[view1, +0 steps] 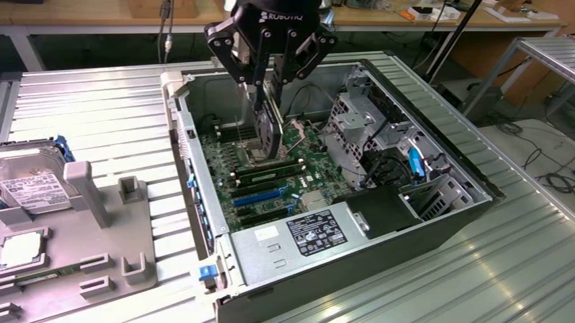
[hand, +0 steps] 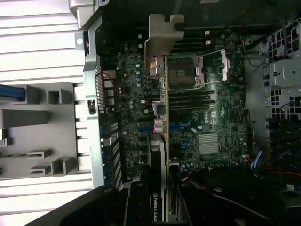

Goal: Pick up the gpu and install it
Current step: 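Pick up the gpu and move the gpu toward the slot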

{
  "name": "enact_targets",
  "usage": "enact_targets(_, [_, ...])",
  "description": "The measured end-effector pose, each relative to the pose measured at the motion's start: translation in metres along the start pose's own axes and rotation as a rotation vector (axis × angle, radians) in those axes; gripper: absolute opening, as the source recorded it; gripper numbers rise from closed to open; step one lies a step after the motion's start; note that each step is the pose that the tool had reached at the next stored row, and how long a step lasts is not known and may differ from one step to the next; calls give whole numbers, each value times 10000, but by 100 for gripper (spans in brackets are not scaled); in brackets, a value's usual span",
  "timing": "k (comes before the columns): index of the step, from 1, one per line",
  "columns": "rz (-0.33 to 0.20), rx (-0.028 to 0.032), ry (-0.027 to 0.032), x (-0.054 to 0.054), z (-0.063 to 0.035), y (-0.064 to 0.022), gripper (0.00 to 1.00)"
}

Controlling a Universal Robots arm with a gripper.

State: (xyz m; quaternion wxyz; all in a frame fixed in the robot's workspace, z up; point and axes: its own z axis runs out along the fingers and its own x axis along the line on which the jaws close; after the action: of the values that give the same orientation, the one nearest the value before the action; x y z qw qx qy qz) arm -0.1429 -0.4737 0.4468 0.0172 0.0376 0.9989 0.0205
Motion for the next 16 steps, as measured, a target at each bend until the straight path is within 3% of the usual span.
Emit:
enact_targets(11, [0, -1, 0, -281, 10, 21, 27])
enact_targets(16, [0, 0, 0, -358, 13, 26, 27])
